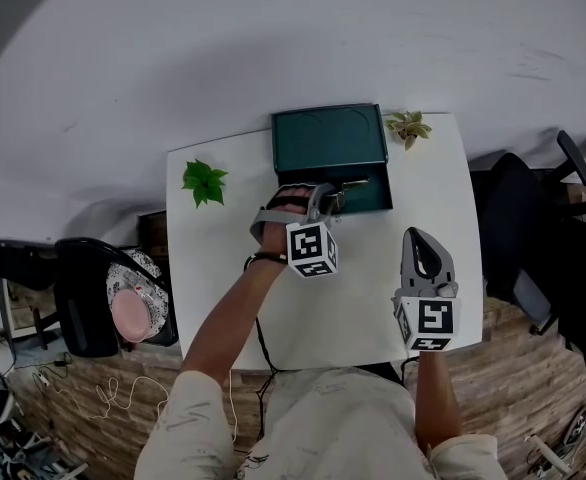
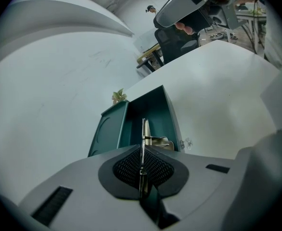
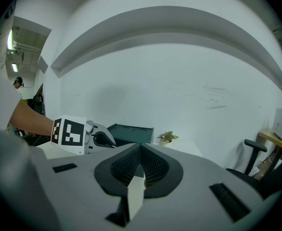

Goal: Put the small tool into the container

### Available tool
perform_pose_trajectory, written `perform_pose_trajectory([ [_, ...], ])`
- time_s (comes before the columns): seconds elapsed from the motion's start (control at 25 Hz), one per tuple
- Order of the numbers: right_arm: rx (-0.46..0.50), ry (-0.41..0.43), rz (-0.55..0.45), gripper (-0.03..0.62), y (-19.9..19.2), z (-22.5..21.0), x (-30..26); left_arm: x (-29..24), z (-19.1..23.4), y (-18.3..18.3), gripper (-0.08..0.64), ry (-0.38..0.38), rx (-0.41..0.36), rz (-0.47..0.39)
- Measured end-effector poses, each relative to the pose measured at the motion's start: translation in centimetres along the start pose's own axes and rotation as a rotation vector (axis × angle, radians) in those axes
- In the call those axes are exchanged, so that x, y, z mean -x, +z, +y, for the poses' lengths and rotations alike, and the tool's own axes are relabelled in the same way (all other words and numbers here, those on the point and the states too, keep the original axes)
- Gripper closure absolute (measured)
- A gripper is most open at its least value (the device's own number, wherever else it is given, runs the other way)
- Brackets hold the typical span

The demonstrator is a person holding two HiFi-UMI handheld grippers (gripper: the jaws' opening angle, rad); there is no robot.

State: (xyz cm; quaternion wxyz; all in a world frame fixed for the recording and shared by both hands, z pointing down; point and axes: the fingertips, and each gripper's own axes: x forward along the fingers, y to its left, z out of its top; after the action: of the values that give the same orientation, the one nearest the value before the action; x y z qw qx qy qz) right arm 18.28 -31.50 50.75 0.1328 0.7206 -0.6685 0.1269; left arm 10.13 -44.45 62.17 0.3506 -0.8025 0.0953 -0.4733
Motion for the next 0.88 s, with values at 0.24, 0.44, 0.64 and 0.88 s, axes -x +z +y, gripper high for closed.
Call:
perform_pose_trajectory([
  [0.24, -0.011, -0.005, 0.003, 0.577, -0.2, -0.2, 0.1, -0.4, -0.4, 0.1, 0.546, -0.018, -0.009, 0.002],
  [0.44, -0.009, -0.007, 0.011, 0.577, -0.8, -0.3, 0.1, -0.7, -0.4, 0.2, 0.544, -0.046, 0.002, 0.002],
  [0.64, -0.011, -0.004, 0.010, 0.578, -0.8, -0.4, 0.0, -1.0, -0.5, 0.3, 0.538, -0.066, 0.004, 0.005],
  [0.88, -0.014, -0.002, 0.012, 0.577, -0.8, -0.4, -0.1, -1.6, -0.7, 0.1, 0.515, -0.116, -0.006, 0.022],
])
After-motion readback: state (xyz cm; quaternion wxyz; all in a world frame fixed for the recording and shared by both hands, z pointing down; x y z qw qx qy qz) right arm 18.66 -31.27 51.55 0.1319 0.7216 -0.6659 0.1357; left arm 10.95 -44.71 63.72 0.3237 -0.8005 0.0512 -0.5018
